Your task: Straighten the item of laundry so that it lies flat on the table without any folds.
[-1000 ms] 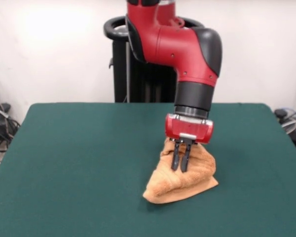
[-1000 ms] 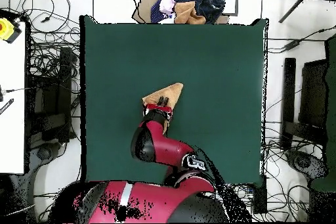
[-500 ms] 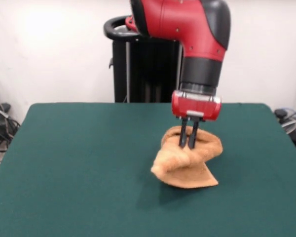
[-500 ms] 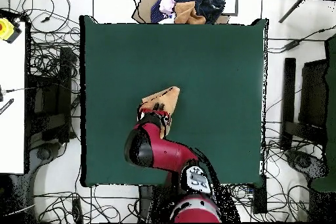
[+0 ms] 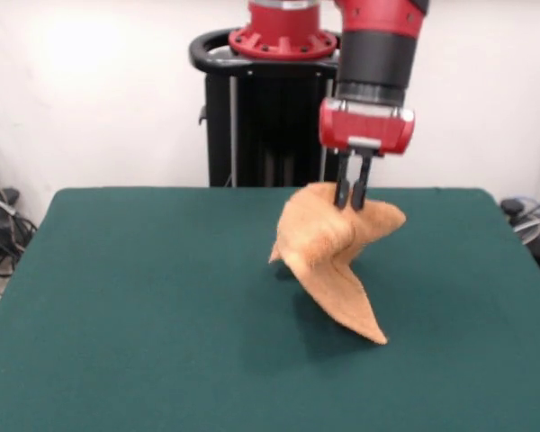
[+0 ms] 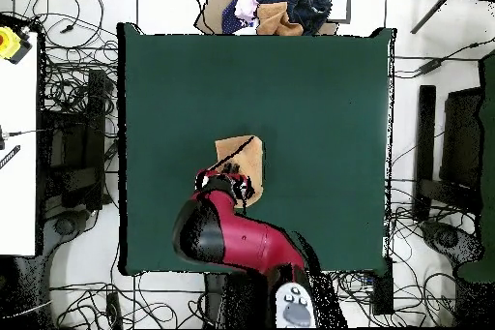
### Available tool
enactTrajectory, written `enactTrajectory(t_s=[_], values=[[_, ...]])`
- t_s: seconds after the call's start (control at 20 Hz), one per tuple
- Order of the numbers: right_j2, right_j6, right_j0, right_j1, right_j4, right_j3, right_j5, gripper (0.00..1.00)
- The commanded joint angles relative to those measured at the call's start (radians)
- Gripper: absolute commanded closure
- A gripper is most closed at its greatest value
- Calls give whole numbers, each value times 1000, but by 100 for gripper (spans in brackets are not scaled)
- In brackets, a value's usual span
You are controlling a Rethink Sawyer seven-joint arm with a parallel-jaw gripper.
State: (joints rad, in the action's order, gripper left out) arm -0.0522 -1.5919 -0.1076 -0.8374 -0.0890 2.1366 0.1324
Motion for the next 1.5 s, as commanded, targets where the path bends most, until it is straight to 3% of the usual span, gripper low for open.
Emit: enactTrajectory(t_s=[0.05, 0.55, 0.9, 1.2, 1.5], values=[[-53, -176, 41, -161, 7, 102, -131, 100], [-186, -134, 87, -374, 43, 131, -342, 100], [-337, -144, 172, -523, 103, 61, -593, 100], [-216, -22, 7, -542, 58, 150, -503, 100], [-15, -142, -123, -386, 96, 212, -222, 100]])
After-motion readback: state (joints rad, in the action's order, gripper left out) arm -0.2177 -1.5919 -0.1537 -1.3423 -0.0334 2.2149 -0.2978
